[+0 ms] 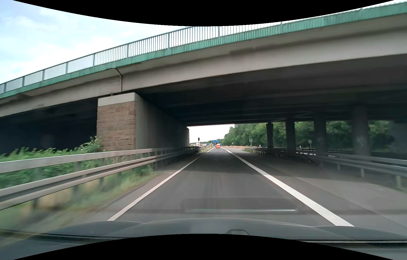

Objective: Follow the waypoints while adhering to traffic rules and regulations

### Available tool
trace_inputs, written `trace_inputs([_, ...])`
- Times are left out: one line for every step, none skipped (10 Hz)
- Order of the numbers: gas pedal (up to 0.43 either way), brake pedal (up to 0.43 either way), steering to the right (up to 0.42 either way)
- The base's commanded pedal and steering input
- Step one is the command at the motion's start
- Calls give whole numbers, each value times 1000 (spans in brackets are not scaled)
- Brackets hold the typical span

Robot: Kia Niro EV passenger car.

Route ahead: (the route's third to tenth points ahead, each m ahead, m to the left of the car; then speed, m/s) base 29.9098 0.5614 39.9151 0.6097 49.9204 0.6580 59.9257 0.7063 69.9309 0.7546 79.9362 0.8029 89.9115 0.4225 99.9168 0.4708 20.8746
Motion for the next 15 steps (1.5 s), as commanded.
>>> trace_inputs([79, 0, -5])
trace_inputs([79, 0, -5])
trace_inputs([79, 0, -5])
trace_inputs([79, 0, -4])
trace_inputs([79, 0, -4])
trace_inputs([79, 0, -4])
trace_inputs([79, 0, -4])
trace_inputs([79, 0, -4])
trace_inputs([79, 0, -4])
trace_inputs([79, 0, -4])
trace_inputs([79, 0, -4])
trace_inputs([79, 0, -5])
trace_inputs([79, 0, -5])
trace_inputs([79, 0, -5])
trace_inputs([79, 0, -5])
